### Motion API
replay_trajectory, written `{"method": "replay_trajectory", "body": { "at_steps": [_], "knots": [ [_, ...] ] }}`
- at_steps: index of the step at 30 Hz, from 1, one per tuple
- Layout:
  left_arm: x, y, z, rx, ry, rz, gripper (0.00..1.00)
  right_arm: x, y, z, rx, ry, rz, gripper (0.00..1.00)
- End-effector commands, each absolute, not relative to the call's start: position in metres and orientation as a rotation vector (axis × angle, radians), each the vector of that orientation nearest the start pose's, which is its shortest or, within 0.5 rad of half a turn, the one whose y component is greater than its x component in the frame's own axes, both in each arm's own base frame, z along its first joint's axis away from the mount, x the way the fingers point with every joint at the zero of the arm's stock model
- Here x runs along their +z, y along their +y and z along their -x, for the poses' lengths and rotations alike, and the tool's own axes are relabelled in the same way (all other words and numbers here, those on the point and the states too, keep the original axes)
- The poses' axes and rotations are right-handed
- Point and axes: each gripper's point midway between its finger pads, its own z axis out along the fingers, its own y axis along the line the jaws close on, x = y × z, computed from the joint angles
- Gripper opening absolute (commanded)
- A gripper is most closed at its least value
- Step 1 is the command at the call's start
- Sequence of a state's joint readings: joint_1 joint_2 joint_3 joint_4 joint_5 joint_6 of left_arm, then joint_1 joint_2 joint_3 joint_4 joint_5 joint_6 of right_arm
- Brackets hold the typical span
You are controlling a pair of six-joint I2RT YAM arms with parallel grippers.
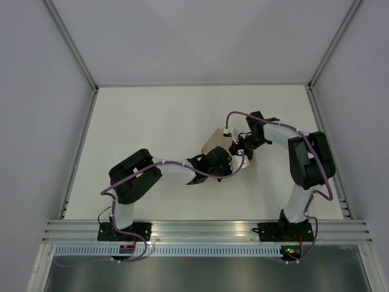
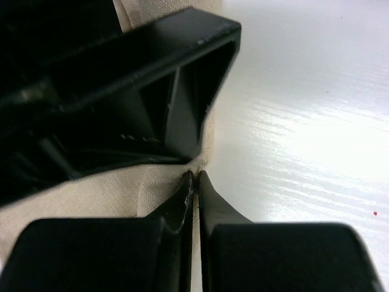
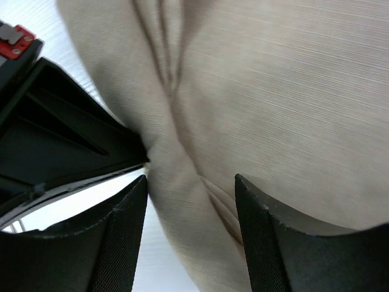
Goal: Fold the napkin, place the utensils inside, and roll it up
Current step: Roll the napkin with the utensil
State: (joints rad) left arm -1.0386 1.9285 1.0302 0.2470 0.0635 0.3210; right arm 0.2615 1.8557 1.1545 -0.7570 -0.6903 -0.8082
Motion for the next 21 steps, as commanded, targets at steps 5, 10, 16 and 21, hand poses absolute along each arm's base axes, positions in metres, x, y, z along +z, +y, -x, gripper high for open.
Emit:
{"method": "replay_trajectory", "body": {
  "at_steps": [5,10,16,21],
  "knots": [
    [-0.047,-0.37,-0.201,-0.641,2.171,-1.556,0.02,0.062,0.148,-0.335,0.712,2.222,1.151,0.65],
    [-0.045,-0.369,-0.198,-0.746,2.283,-1.55,0.02,0.089,0.138,-0.346,0.687,2.144,1.059,0.66],
    [-0.044,-0.362,-0.197,-0.906,2.451,-1.488,0.02,0.114,0.134,-0.328,0.645,2.024,1.101,0.68],
    [-0.043,-0.358,-0.203,-1.014,2.562,-1.409,0.02,0.112,0.131,-0.298,0.571,1.892,1.241,0.7]
  ]
}}
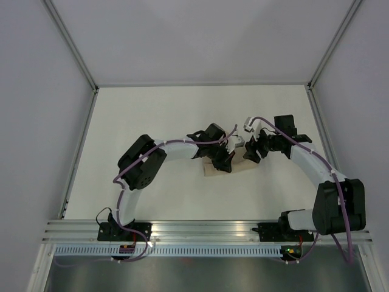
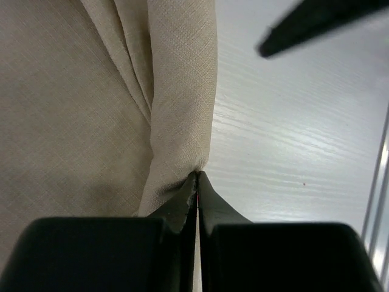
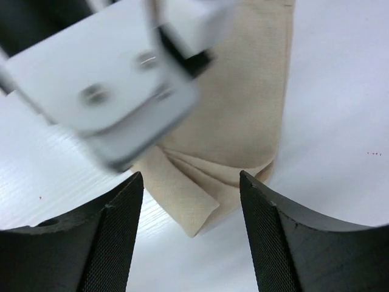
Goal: Fold the napkin, place the utensils inside, and roll it up
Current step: Roll the napkin with the utensil
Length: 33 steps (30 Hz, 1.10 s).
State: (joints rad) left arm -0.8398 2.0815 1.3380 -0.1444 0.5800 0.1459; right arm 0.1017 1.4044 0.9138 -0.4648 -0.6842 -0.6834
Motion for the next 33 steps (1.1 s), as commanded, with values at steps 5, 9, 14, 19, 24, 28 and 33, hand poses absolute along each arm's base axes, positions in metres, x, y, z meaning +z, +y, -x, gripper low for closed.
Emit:
{"method": "replay_trajectory", "body": {
  "at_steps": [5,9,14,19,24,28,33],
  "knots": [
    [-0.047,-0.357,-0.205,-1.074,2.632,-1.379,0.02,0.097,0.133,-0.281,0.472,1.783,1.37,0.73],
    [-0.043,-0.36,-0.208,-1.124,2.643,-1.348,0.02,0.076,0.137,-0.267,0.376,1.708,1.441,0.76],
    [-0.038,-0.361,-0.212,-1.152,2.647,-1.321,0.02,0.071,0.15,-0.265,0.317,1.629,1.477,0.77],
    [-0.038,-0.36,-0.212,-1.147,2.659,-1.315,0.02,0.072,0.159,-0.268,0.315,1.604,1.491,0.79],
    [-0.036,-0.361,-0.213,-1.148,2.656,-1.311,0.02,0.064,0.165,-0.276,0.358,1.659,1.512,0.76],
    [-0.028,-0.363,-0.216,-1.152,2.627,-1.307,0.02,0.07,0.167,-0.27,0.414,1.67,1.493,0.76],
    [0.0,-0.372,-0.221,-1.187,2.523,-1.293,0.03,0.092,0.169,-0.271,0.463,1.666,1.479,0.77]
  ]
}}
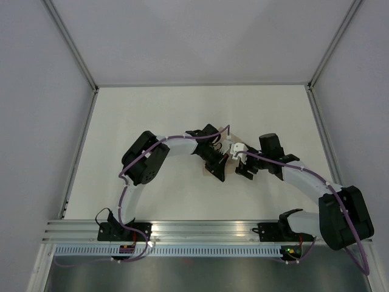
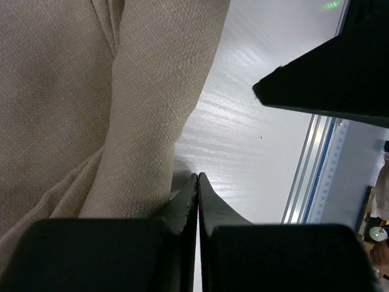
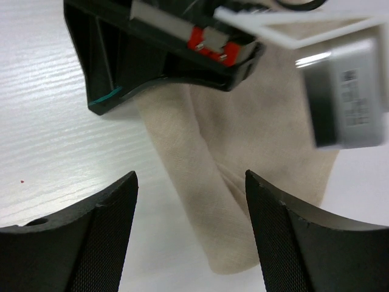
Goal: Fold the napkin, place the utensils inside, and roll it up
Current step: Roll the napkin with the utensil
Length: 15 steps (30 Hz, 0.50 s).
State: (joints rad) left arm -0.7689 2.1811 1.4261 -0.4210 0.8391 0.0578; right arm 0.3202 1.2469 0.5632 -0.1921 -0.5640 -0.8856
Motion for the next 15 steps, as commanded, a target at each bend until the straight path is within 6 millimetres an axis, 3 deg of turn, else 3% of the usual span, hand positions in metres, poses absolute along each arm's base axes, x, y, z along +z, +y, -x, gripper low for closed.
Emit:
{"method": "replay_trajectory", "body": {
  "at_steps": [1,15],
  "knots": [
    [0.004,-0.373,-0.221,-1.19,2.513,-1.296,0.03,0.095,0.169,-0.271,0.474,1.667,1.481,0.77],
    [0.059,-0.381,-0.231,-1.257,2.395,-1.224,0.08,0.118,0.161,-0.264,0.74,1.721,1.458,0.77]
  ]
}}
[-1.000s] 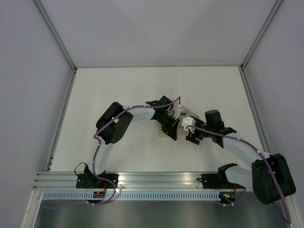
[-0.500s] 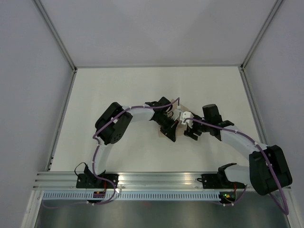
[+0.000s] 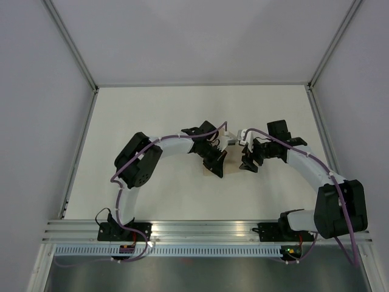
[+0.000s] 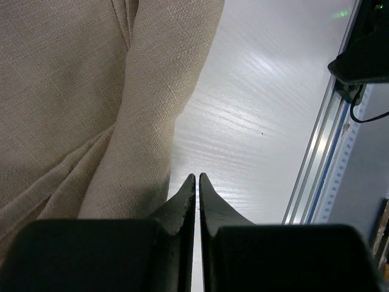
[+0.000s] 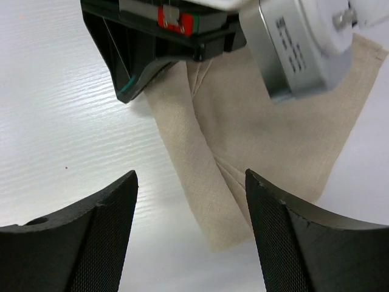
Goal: Fold the napkin, place the utensils inside, and roll it up
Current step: Roll the napkin with the utensil
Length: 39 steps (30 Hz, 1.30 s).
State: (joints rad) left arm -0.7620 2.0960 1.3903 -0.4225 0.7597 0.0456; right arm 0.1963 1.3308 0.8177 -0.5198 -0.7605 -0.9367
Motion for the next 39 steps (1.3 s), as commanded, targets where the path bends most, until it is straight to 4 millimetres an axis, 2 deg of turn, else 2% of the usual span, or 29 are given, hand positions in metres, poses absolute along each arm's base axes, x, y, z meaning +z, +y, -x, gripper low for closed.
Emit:
{"method": "replay_trajectory", "body": {
  "at_steps": [1,4,7,9,10,11,13,14,15,16,17,18,20,21,22,23,24,25,27,30,31,32,33,34,35,39],
  "knots": [
    [0.066,-0.381,-0.23,-1.266,2.371,-1.216,0.08,0.12,0.16,-0.264,0.744,1.722,1.454,0.77],
    [0.088,-0.382,-0.23,-1.286,2.317,-1.192,0.09,0.126,0.159,-0.264,0.75,1.718,1.442,0.77],
    [0.1,-0.377,-0.232,-1.279,2.304,-1.143,0.09,0.125,0.158,-0.265,0.765,1.731,1.434,0.77],
    [0.126,-0.374,-0.242,-1.261,2.24,-1.067,0.09,0.124,0.159,-0.263,0.799,1.74,1.428,0.77],
    [0.127,-0.368,-0.241,-1.248,2.24,-1.034,0.09,0.125,0.158,-0.263,0.808,1.741,1.426,0.77],
    [0.157,-0.368,-0.248,-1.228,2.148,-0.981,0.1,0.125,0.158,-0.261,0.826,1.754,1.421,0.77],
    [0.174,-0.357,-0.257,-1.177,2.101,-0.904,0.14,0.125,0.158,-0.261,0.844,1.759,1.412,0.77],
    [0.19,-0.352,-0.267,-1.13,2.06,-0.844,0.16,0.126,0.159,-0.262,0.851,1.762,1.409,0.77],
    [0.222,-0.344,-0.278,-1.107,1.965,-0.788,0.17,0.126,0.159,-0.262,0.855,1.762,1.405,0.77],
    [0.24,-0.336,-0.288,-1.076,1.918,-0.725,0.2,0.126,0.16,-0.263,0.862,1.769,1.399,0.77],
    [0.259,-0.33,-0.295,-1.106,1.901,-0.63,0.21,0.127,0.16,-0.265,0.863,1.769,1.393,0.77],
    [0.295,-0.315,-0.313,-1.122,1.794,-0.539,0.22,0.126,0.16,-0.267,0.862,1.771,1.39,0.77],
    [0.322,-0.301,-0.324,-1.22,1.773,-0.388,0.23,0.128,0.161,-0.269,0.872,1.778,1.377,0.77],
    [0.343,-0.287,-0.34,-1.245,1.687,-0.35,0.23,0.128,0.162,-0.269,0.873,1.779,1.374,0.77],
    [0.351,-0.286,-0.336,-1.318,1.658,-0.377,0.23,0.129,0.162,-0.272,0.866,1.773,1.37,0.77],
    [0.357,-0.284,-0.338,-1.387,1.651,-0.331,0.24,0.127,0.162,-0.272,0.869,1.787,1.359,0.77],
    [0.36,-0.277,-0.344,-1.413,1.633,-0.315,0.28,0.126,0.163,-0.273,0.861,1.792,1.36,0.78],
    [0.367,-0.278,-0.345,-1.451,1.581,-0.347,0.33,0.122,0.164,-0.275,0.856,1.798,1.367,0.77],
    [0.371,-0.275,-0.347,-1.466,1.568,-0.33,0.34,0.112,0.167,-0.275,0.831,1.818,1.408,0.78],
    [0.378,-0.265,-0.344,-1.366,1.514,-0.339,0.39,0.09,0.174,-0.276,0.764,1.853,1.47,0.77],
    [0.385,-0.259,-0.345,-1.321,1.483,-0.317,0.43,0.086,0.177,-0.284,0.716,1.835,1.48,0.77],
    [0.404,-0.251,-0.334,-1.27,1.414,-0.337,0.46,0.077,0.177,-0.281,0.702,1.85,1.491,0.77],
    [0.405,-0.246,-0.331,-1.24,1.397,-0.325,0.48,0.072,0.181,-0.281,0.675,1.848,1.516,0.77],
    [0.413,-0.24,-0.331,-1.198,1.369,-0.303,0.55,0.067,0.182,-0.283,0.676,1.858,1.515,0.77],
    [0.423,-0.234,-0.323,-1.154,1.329,-0.319,0.6,0.064,0.183,-0.285,0.67,1.864,1.52,0.77],
    [0.43,-0.223,-0.319,-1.099,1.317,-0.283,0.62,0.052,0.179,-0.293,0.635,1.903,1.518,0.76]
  ]
}}
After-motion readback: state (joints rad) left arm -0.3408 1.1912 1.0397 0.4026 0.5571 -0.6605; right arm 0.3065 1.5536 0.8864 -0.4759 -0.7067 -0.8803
